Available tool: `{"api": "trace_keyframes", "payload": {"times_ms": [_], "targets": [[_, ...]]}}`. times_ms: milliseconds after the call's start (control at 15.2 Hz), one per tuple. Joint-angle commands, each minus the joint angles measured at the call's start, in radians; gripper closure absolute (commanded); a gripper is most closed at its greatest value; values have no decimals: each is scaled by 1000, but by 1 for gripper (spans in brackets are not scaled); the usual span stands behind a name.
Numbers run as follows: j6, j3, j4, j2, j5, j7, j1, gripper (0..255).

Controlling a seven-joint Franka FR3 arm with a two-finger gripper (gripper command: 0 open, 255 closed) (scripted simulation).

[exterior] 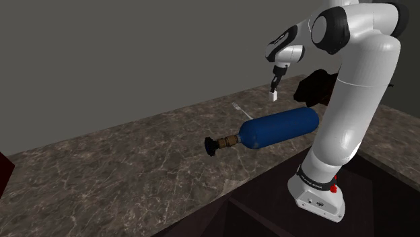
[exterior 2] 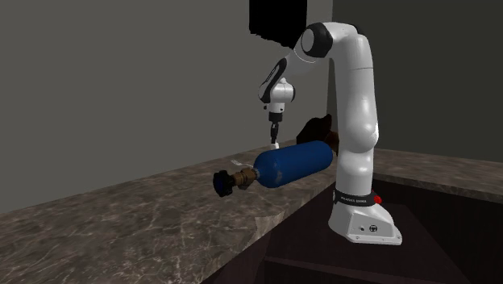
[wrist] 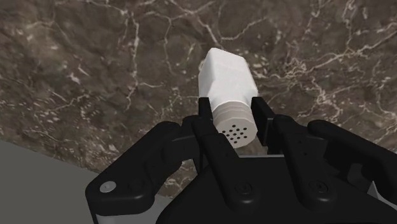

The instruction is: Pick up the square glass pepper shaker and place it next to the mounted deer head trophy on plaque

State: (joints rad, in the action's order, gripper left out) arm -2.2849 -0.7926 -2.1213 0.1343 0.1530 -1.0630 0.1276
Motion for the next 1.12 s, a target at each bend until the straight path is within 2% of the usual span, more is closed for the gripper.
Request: {"api": "trace_keyframes", "payload": {"times_ms": [0,66,132,462,726,1056], "targets": [[0,0,0,0,0,0,0,255],[0,0,0,0,0,0,0,255],[0,0,0,0,0,0,0,0],[0,0,0,0,0,0,0,0],[111,-14,49,-94,-93,65,-21,0],[111,-13,49,-94,-93,65,-20,0]]}}
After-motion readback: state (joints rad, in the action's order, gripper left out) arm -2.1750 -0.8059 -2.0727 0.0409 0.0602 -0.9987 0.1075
